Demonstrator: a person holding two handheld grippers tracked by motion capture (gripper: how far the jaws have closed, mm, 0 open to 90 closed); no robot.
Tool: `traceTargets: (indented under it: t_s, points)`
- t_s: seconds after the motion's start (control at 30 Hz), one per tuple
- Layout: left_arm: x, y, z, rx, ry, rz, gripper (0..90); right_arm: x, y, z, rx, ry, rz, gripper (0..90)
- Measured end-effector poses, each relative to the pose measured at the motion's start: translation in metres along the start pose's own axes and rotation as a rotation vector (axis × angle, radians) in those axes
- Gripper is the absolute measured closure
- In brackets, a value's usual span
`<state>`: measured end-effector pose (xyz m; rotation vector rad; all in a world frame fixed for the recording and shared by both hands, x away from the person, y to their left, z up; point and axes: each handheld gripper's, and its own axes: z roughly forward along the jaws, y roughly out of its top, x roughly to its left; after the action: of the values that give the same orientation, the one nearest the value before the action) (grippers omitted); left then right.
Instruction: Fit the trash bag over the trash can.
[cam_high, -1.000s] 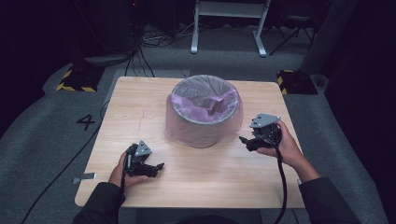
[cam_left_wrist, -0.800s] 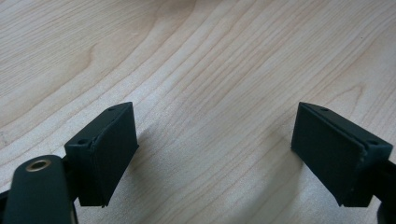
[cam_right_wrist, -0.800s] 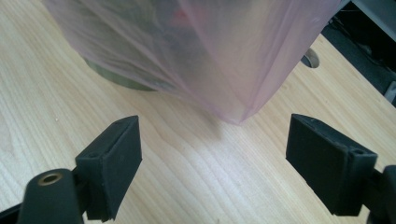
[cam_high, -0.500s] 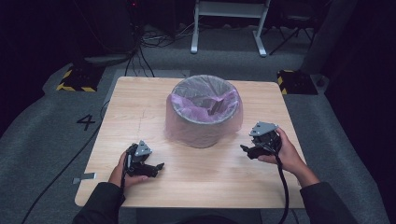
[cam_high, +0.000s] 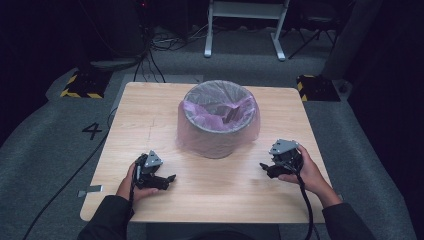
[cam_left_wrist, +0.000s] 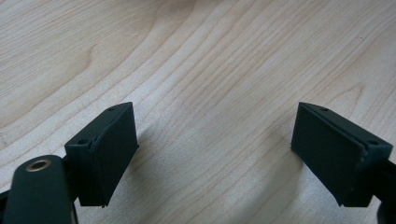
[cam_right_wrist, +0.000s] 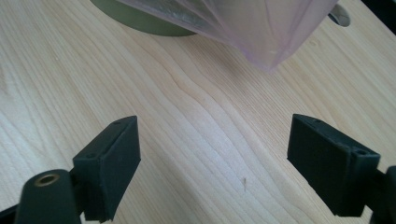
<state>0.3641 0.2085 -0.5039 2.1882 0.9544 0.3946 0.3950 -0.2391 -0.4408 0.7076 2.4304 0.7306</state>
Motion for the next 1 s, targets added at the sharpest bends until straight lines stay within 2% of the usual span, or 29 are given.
traceTargets:
  t_s: [0.23,0.47,0.77,0.87,1.0]
  points:
    - [0.0,0.0,0.0,0.0,0.0,-0.001,14.2,0.001,-0.017,0.002,0.003,-0.012,0.016,17.4]
    - [0.0,0.0,0.0,-0.001,0.0,0.0,14.2,-0.003,-0.035,0.001,-0.009,-0.013,0.074,17.5]
    - [0.0,0.0,0.0,0.0,0.001,-0.002,14.2,-0.004,-0.061,0.005,-0.02,-0.016,0.174,17.5]
    - [0.0,0.0,0.0,0.0,0.001,-0.003,14.2,-0.003,-0.069,0.005,-0.016,-0.025,0.188,17.5]
    - [0.0,0.0,0.0,0.0,0.001,-0.003,14.2,-0.006,-0.078,0.002,-0.037,-0.027,0.233,17.5]
